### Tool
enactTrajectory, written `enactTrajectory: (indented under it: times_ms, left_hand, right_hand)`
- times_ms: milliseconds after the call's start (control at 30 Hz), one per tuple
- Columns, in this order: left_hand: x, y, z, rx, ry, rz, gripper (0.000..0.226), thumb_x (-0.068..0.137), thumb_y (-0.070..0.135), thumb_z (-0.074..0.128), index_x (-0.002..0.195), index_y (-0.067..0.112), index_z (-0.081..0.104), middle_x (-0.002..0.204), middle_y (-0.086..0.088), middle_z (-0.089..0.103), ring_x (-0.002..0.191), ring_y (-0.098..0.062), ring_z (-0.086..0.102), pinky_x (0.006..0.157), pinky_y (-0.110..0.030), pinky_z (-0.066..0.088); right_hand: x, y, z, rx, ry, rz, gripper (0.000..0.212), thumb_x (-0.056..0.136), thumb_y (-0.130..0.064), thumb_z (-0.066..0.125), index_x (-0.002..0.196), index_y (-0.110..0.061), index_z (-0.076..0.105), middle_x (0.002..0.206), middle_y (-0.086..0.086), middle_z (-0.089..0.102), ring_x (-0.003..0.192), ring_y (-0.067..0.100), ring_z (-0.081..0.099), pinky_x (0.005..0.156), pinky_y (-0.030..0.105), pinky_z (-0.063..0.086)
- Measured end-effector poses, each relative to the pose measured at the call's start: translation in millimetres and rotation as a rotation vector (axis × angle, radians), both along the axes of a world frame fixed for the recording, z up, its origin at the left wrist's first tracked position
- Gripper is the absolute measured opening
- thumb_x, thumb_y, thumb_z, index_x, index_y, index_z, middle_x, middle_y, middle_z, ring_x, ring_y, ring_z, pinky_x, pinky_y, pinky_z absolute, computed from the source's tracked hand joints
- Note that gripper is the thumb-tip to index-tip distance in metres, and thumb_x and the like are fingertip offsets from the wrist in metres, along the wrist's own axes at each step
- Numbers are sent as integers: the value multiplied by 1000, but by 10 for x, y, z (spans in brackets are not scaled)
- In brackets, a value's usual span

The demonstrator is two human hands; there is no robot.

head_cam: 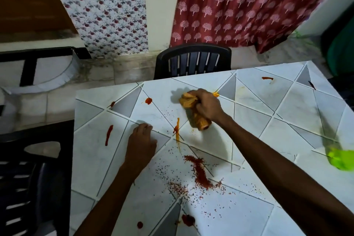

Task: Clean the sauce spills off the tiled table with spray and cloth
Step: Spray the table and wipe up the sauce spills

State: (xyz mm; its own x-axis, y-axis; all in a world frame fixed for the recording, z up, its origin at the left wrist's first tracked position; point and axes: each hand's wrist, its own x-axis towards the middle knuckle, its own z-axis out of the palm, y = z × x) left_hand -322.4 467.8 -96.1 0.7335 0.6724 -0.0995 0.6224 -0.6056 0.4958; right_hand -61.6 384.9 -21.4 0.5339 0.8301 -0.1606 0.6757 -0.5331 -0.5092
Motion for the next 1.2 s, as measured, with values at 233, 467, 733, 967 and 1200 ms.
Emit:
enactTrajectory:
  times_ms: [233, 467, 733, 967, 1200]
  left_hand:
    - [-151, 68, -70, 7, 62, 3, 53, 91, 25, 63, 138, 4, 48, 145, -14, 44, 135, -28, 41, 110, -38, 35]
    - [-325, -45, -186, 56, -24, -57, 36, 85, 7, 71, 119, -5, 63, 120, -23, 63, 110, -37, 62, 94, -44, 52]
    - [-532, -308, -120, 92, -87, -25, 31, 85, 4, 62, 115, -3, 67, 114, -18, 67, 107, -34, 63, 97, -44, 52]
    - [-840, -690, 73, 71, -90, 105, 29, 87, 12, 61, 115, 14, 69, 115, -7, 67, 107, -26, 61, 96, -38, 50]
    - [-1151, -741, 84, 60, -98, 258, 18, 89, 14, 64, 105, 17, 71, 101, -2, 69, 98, -21, 64, 87, -29, 49]
  right_hand:
    - [-314, 562, -371, -73, 109, 36, 47, 87, -23, 72, 133, -28, 62, 134, 6, 62, 122, 27, 59, 90, 28, 44]
    - [-1111, -82, -307, -138, 171, 391, 43, 93, -16, 57, 135, -22, 61, 137, 8, 60, 121, 27, 57, 103, 35, 44]
    - [-1485, -884, -344, -175, 126, 511, 47, 90, -17, 64, 135, -29, 61, 136, 4, 63, 120, 25, 60, 101, 33, 46]
    - [-1432, -1230, -129, 116, 309, 230, 67, 65, -34, 45, 127, -22, 68, 131, 1, 66, 116, 15, 59, 98, 26, 47]
    - [-1454, -1165, -62, 168, 455, 37, 72, 59, -12, 43, 126, -24, 68, 121, 0, 71, 112, 19, 65, 100, 30, 50]
